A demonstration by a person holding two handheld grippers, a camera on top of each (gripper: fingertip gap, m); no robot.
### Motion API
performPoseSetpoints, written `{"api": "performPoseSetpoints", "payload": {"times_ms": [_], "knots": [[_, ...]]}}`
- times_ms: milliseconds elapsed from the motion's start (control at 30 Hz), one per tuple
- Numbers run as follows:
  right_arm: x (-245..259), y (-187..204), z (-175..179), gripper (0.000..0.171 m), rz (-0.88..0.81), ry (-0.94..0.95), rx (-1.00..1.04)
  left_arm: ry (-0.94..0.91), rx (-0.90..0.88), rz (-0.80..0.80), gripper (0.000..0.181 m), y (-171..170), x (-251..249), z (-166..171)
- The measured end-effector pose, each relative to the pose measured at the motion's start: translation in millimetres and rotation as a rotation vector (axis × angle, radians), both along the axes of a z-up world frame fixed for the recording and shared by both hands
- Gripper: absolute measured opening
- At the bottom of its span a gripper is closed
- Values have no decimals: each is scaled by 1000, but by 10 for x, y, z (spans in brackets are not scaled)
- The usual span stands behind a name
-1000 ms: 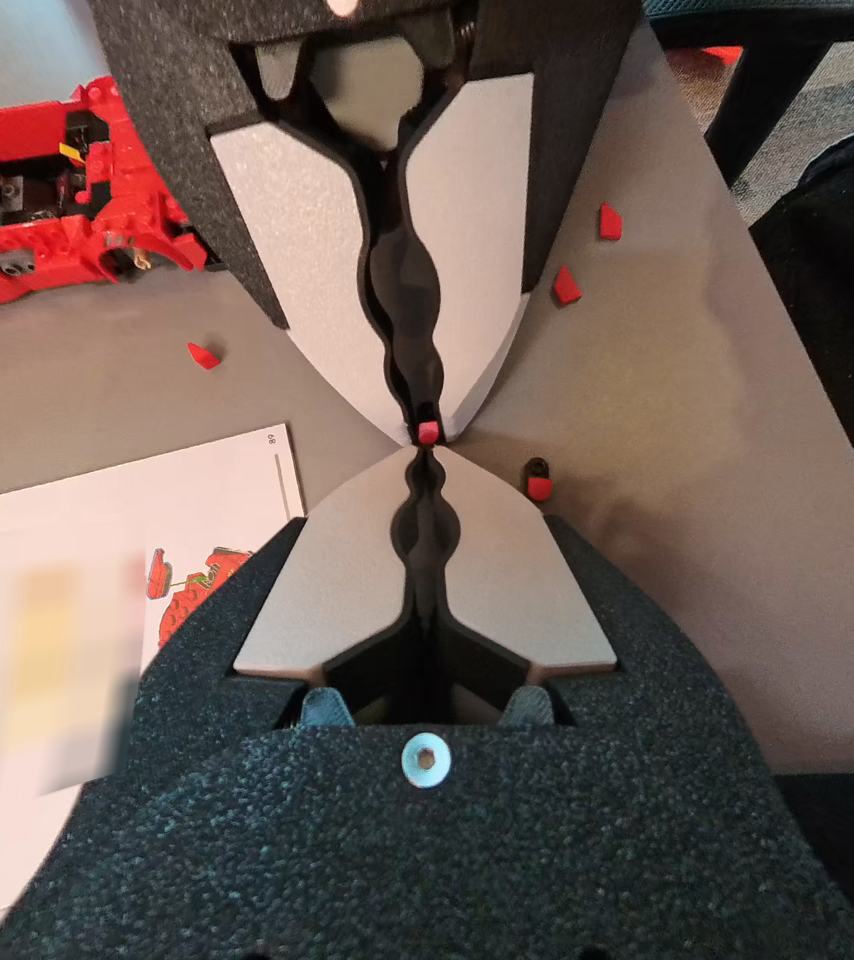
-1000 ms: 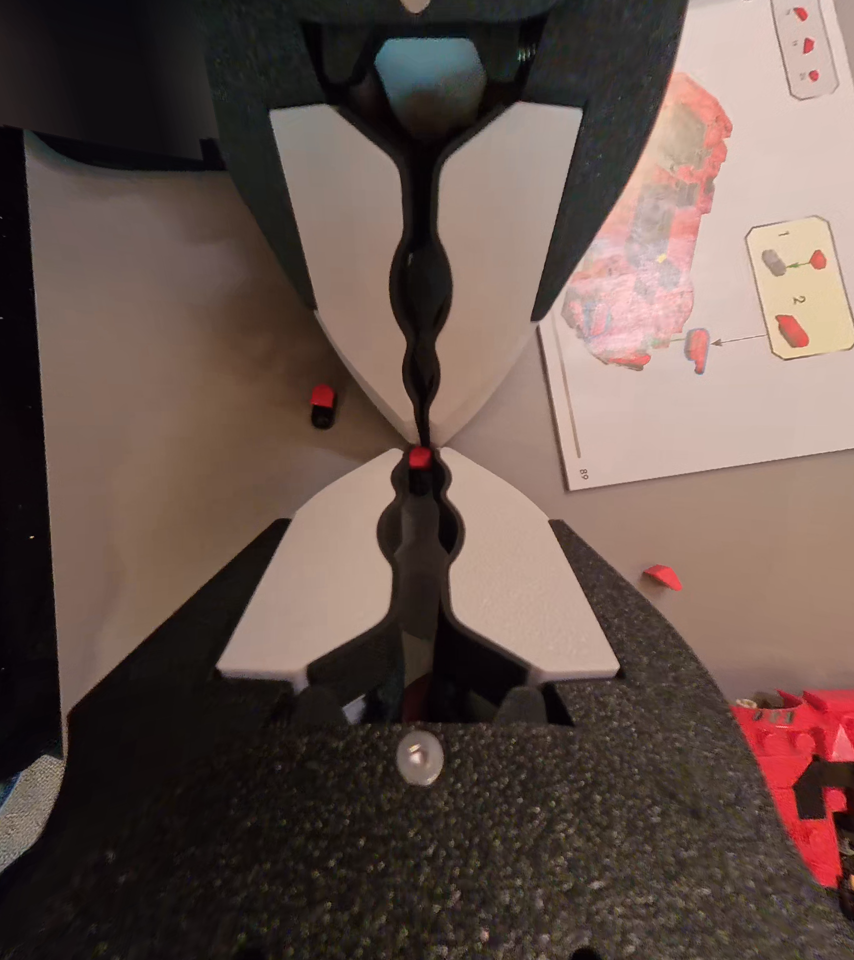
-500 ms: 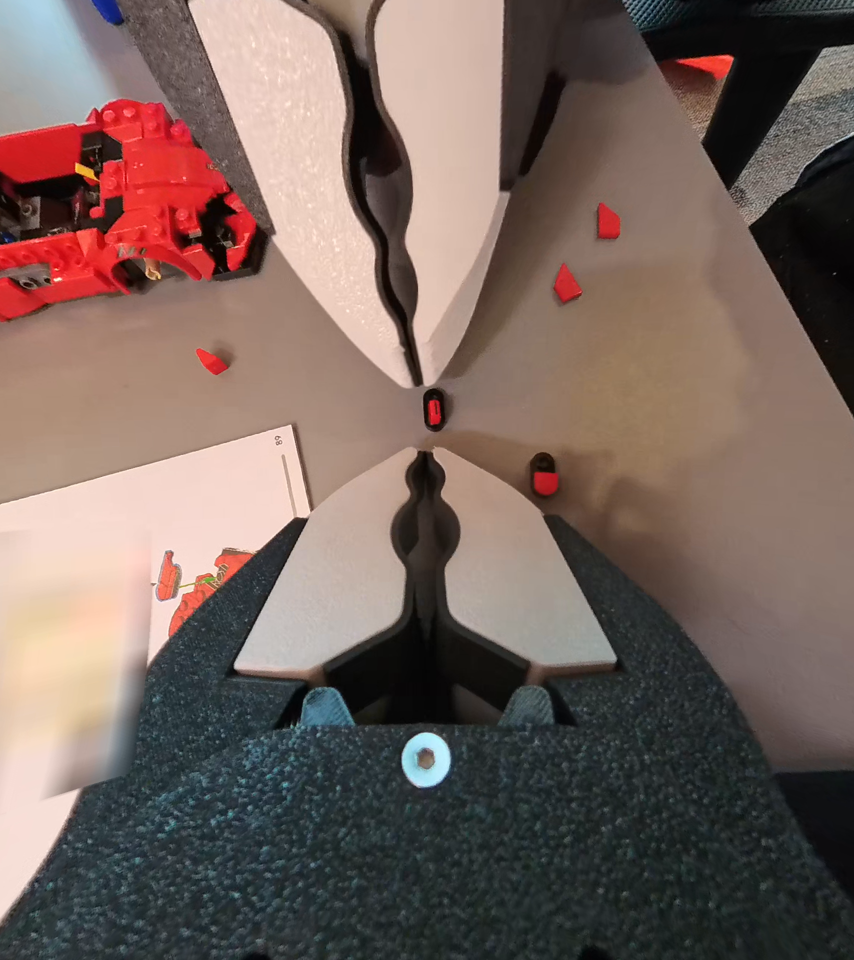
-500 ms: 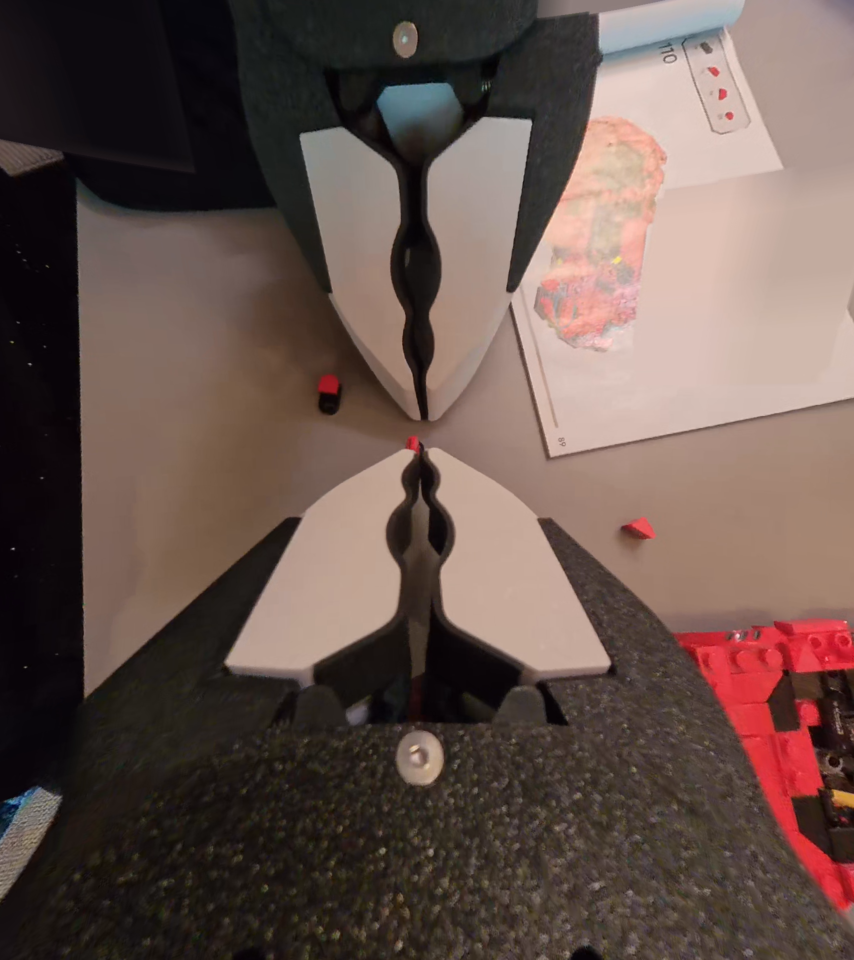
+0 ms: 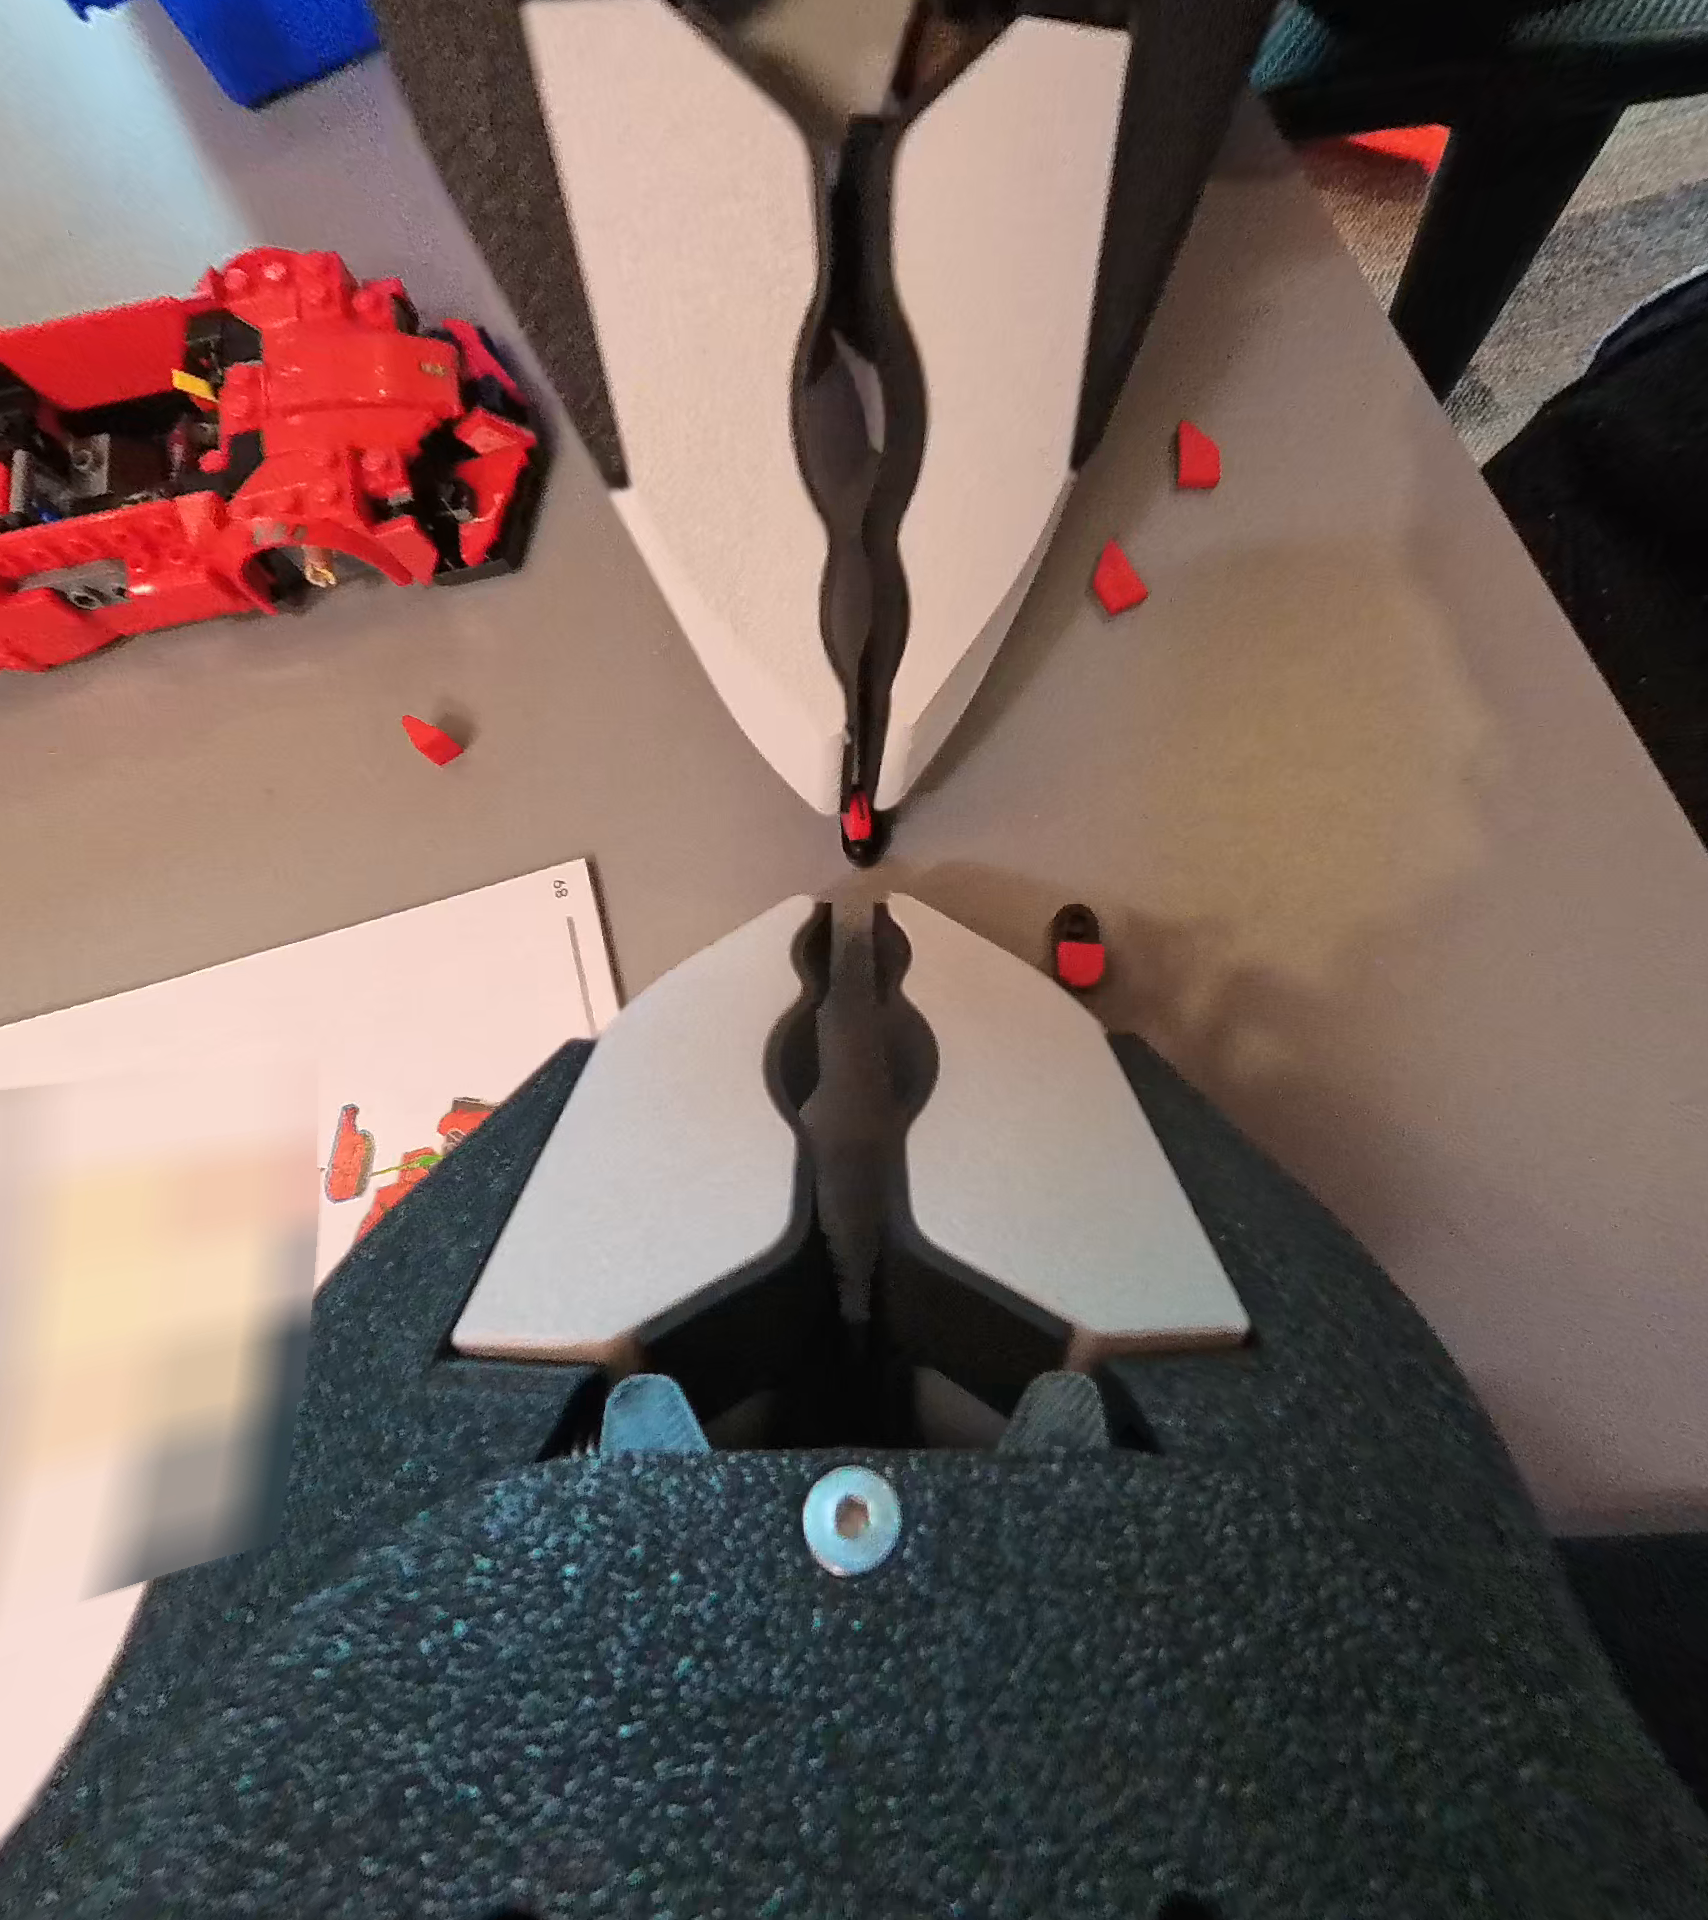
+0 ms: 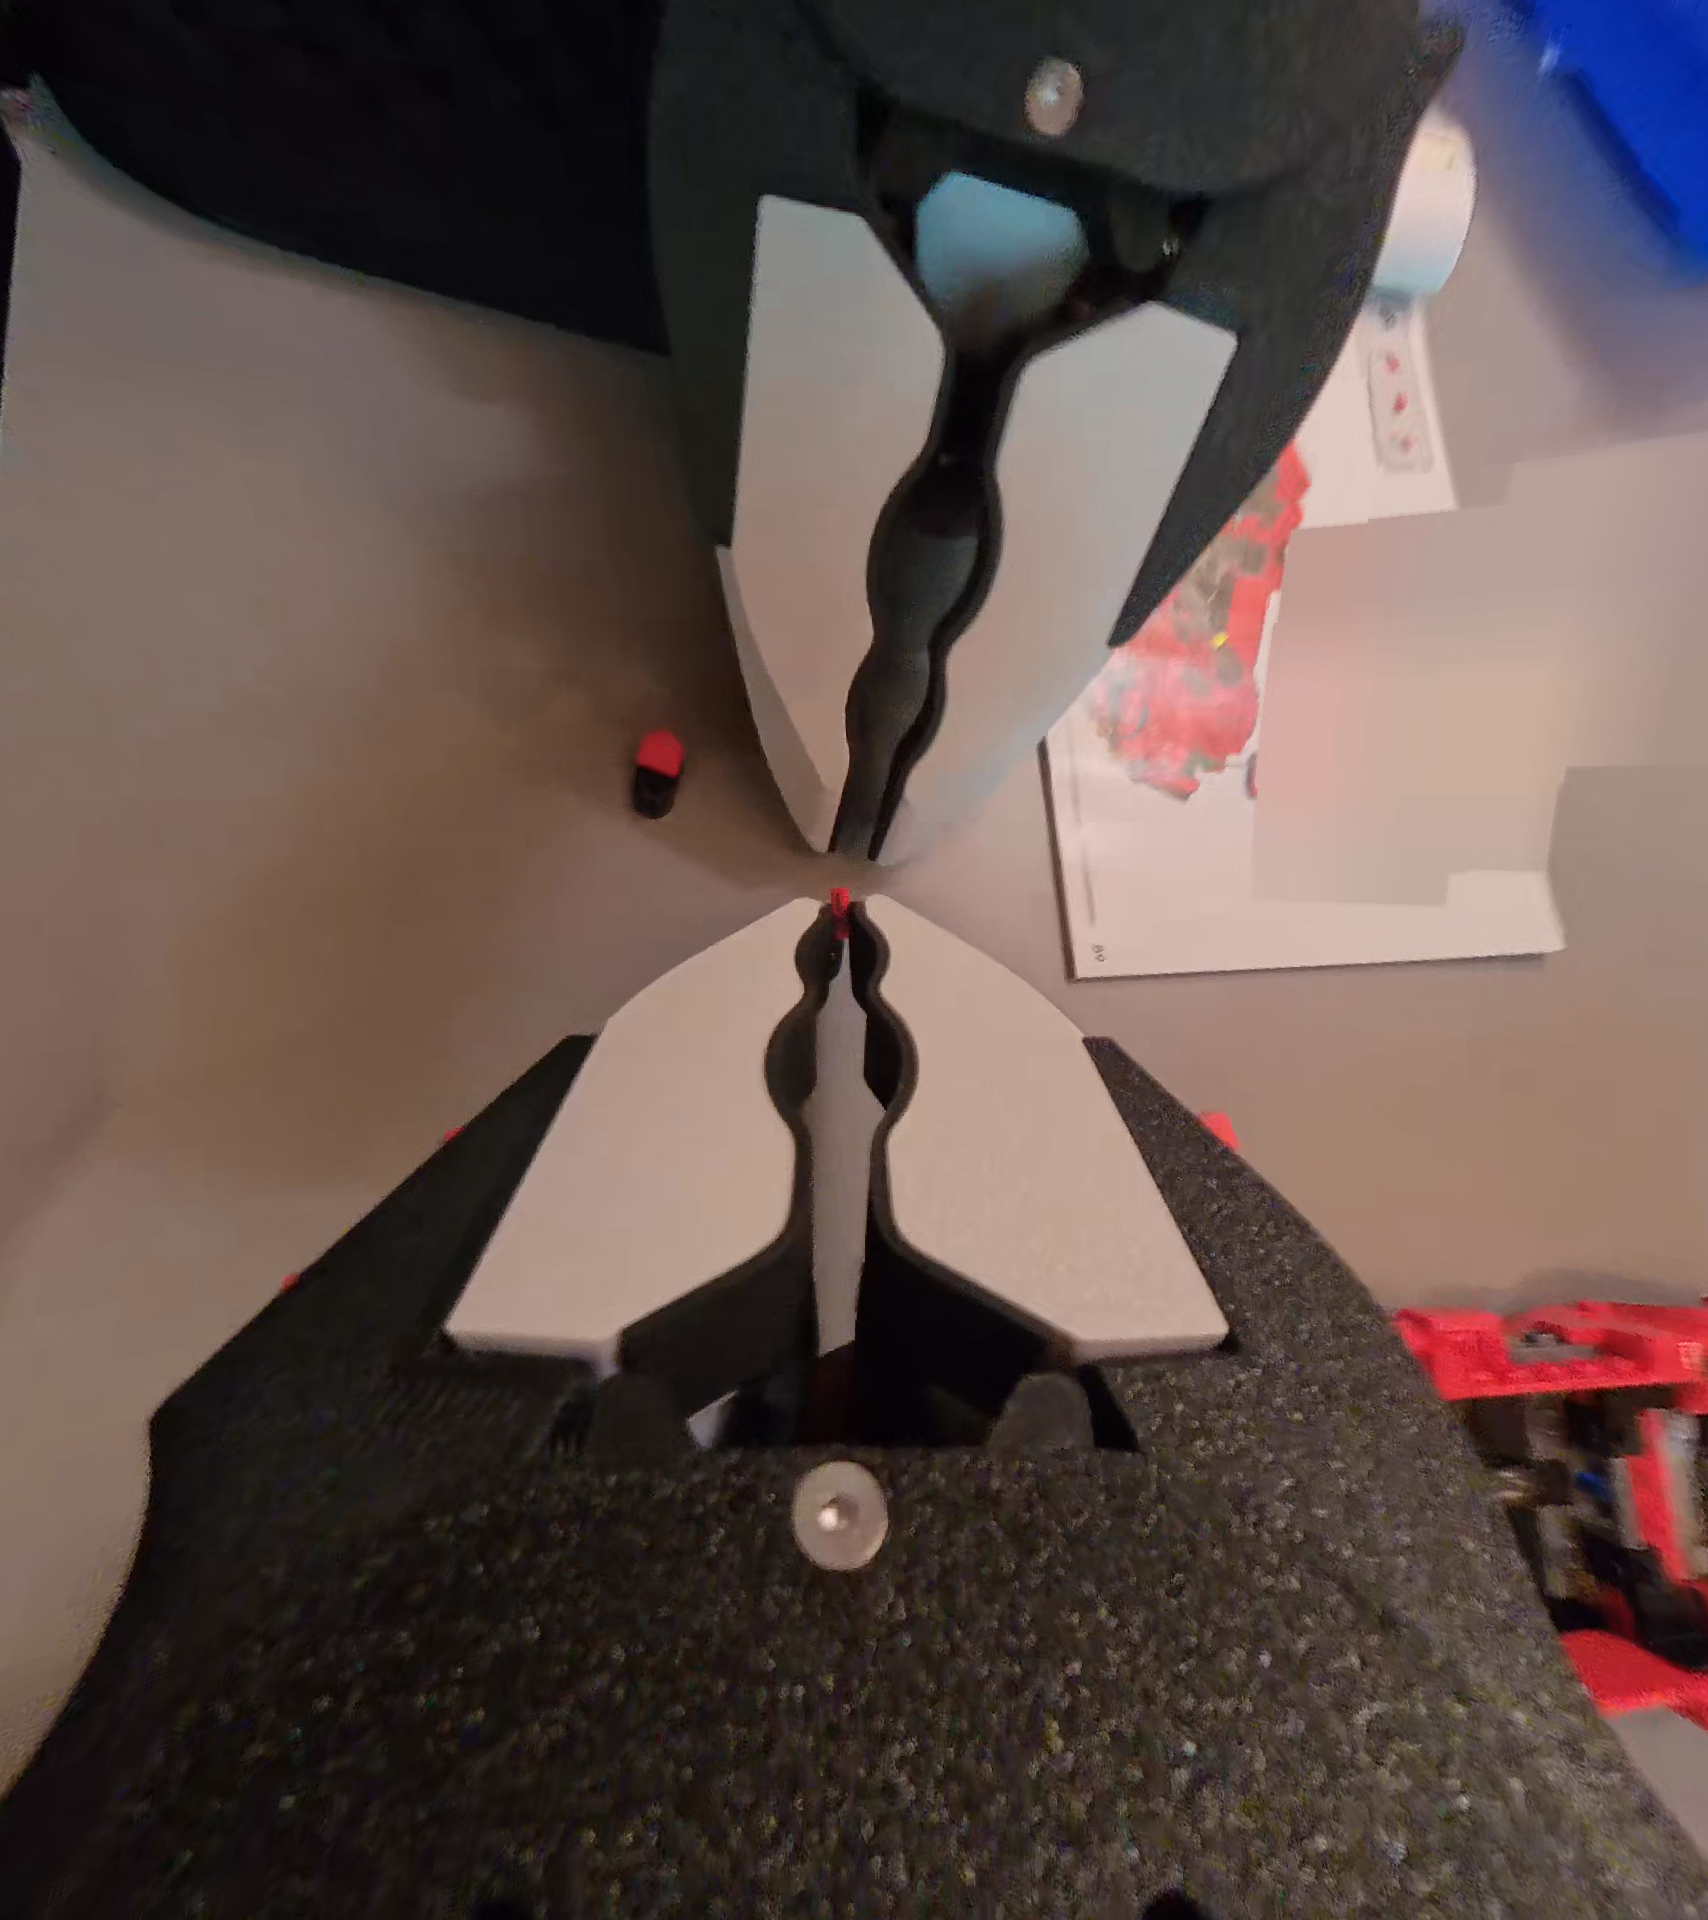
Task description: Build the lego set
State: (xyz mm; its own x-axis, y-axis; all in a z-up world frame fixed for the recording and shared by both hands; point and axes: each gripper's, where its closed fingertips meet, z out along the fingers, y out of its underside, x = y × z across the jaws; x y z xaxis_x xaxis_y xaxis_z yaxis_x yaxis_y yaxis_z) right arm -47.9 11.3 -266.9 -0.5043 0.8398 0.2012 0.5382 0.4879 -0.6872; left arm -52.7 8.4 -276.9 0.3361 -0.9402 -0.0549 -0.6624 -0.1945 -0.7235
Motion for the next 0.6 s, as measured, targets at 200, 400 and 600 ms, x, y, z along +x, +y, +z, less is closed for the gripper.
{"api": "performPoseSetpoints", "payload": {"times_ms": [200, 400, 600], "knots": [[-68, -8, 444, 3, 79, 404, 410, -238, -70, 42, 21, 26, 29, 312], [-74, -33, 689, 3, 61, 558, 510, -560, -175, 27, 14, -39, 97, 753], [-82, -81, 757, 3, 72, 592, 563, -625, -224, 26, 8, -56, 95, 819]]}}
